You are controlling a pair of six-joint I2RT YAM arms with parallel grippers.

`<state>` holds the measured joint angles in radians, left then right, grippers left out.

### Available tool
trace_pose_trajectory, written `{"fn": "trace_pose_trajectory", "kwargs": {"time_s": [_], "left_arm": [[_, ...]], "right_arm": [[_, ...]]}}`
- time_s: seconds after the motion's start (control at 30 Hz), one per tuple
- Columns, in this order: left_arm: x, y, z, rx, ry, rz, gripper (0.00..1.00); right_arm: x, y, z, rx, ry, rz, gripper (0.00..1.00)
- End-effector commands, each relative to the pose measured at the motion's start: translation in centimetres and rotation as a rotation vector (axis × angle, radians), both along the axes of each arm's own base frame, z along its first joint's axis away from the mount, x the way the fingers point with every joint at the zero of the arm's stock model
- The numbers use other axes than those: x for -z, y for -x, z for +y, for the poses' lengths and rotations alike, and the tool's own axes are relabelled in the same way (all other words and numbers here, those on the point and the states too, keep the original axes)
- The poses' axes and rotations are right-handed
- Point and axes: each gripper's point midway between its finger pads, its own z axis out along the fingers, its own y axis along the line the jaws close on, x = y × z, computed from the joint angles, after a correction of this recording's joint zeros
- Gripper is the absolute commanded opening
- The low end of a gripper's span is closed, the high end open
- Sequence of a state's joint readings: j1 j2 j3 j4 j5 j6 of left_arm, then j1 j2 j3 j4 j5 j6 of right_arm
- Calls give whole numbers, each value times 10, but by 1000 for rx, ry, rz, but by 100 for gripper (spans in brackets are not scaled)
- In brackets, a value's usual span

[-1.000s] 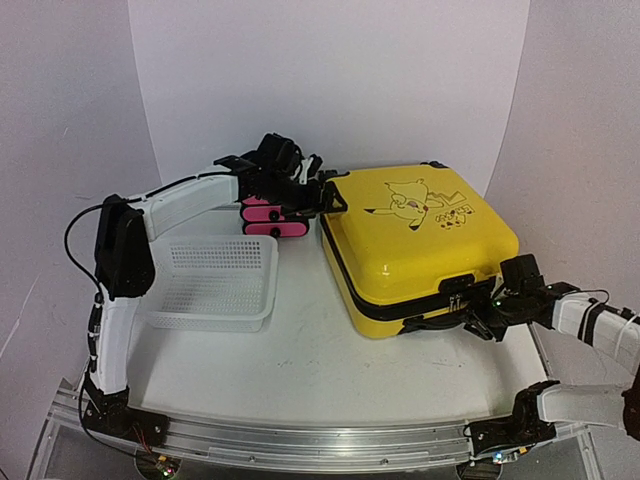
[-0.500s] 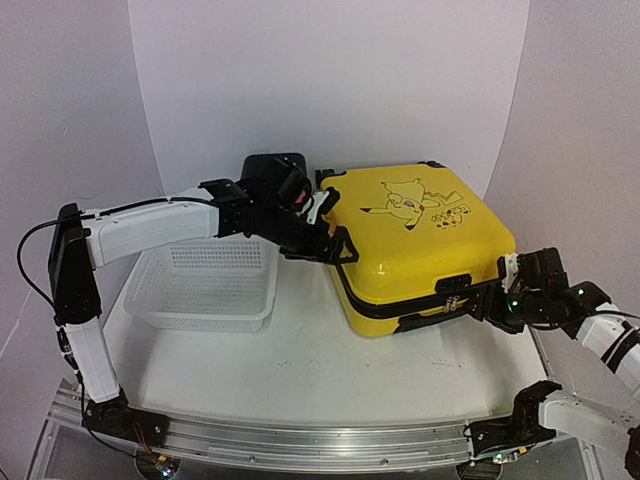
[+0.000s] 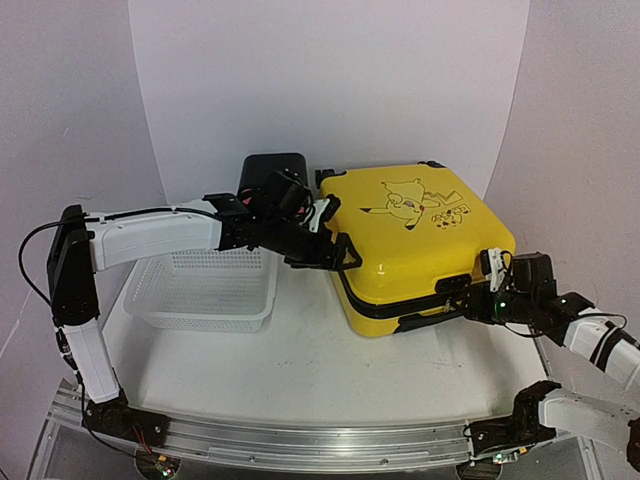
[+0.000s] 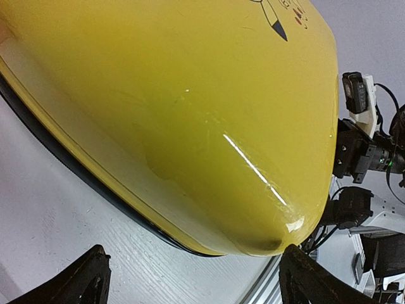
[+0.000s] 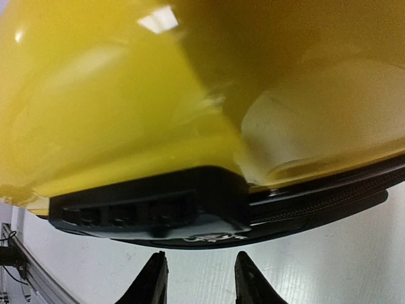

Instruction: Open, take out, and arrange the luggage

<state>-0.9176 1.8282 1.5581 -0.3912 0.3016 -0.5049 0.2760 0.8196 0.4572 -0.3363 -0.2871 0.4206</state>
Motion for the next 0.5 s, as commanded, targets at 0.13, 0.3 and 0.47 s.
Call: {"fn": "trace_pose_trajectory", "kwargs": {"time_s": [0.13,0.3,0.47], "left_arm": [[-33,0,-3,-12,81,-55,93],[-31,-3,-10,1,86,-48,92],[-32,-4,-16,14,98,-39,91]], "right_arm": [[-19,-10,21,-91,-92,-120,35],[-14,-10,30,-137,-121,-109,43],[-8,-20,19,-56,-85,-111,43]]}}
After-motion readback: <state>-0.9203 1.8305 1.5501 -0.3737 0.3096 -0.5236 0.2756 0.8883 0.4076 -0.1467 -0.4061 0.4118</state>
